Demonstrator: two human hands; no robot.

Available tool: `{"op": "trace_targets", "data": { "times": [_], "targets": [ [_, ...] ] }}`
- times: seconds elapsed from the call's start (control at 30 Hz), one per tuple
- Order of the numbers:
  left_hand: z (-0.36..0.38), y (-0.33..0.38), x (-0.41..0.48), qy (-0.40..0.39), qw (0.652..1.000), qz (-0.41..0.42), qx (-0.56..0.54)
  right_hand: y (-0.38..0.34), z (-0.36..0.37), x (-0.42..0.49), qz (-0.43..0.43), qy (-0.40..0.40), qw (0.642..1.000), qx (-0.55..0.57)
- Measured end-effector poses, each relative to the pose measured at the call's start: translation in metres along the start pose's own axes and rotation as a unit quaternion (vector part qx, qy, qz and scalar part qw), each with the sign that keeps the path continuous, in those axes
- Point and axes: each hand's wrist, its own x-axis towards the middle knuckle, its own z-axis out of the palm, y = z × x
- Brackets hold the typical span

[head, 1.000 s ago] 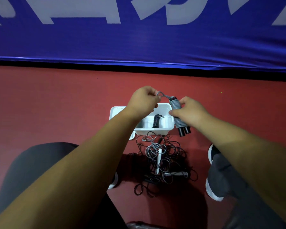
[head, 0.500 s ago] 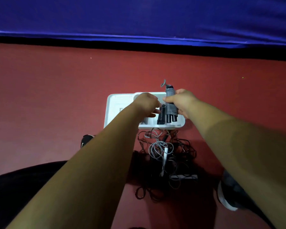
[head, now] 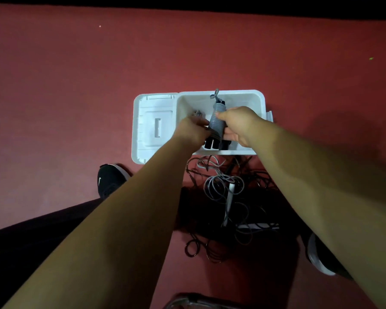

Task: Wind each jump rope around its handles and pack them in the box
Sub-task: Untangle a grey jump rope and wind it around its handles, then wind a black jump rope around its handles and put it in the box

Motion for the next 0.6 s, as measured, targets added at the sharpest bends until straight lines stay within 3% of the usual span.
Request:
{"op": "trace_targets", "data": {
  "times": [0.17, 0.27, 0.37, 0.6],
  "targets": [
    [0.007, -0.016, 0.012, 0.009, 0.999, -0.015, 0.035, 0.012, -0.003, 0.029, 0.041, 0.041, 0.995, -0.075],
    [0.01, -0.014, 0.008, -0.011, 0.998, -0.004, 0.058, 0.029, -0.015, 0.061, 0.055, 0.015, 0.994, -0.095],
    [0.004, -0.013, 0.008, 0.013, 0.999, -0.031, 0.005, 0.005, -0.009, -0.009, 0.049, 0.002, 0.992, -0.113],
    [-0.005, -0.016, -0.003, 0.062, 0.995, -0.035, -0.075, 0.01, -0.025, -0.024, 0.035, -0.008, 0.994, -0.104]
  ]
}}
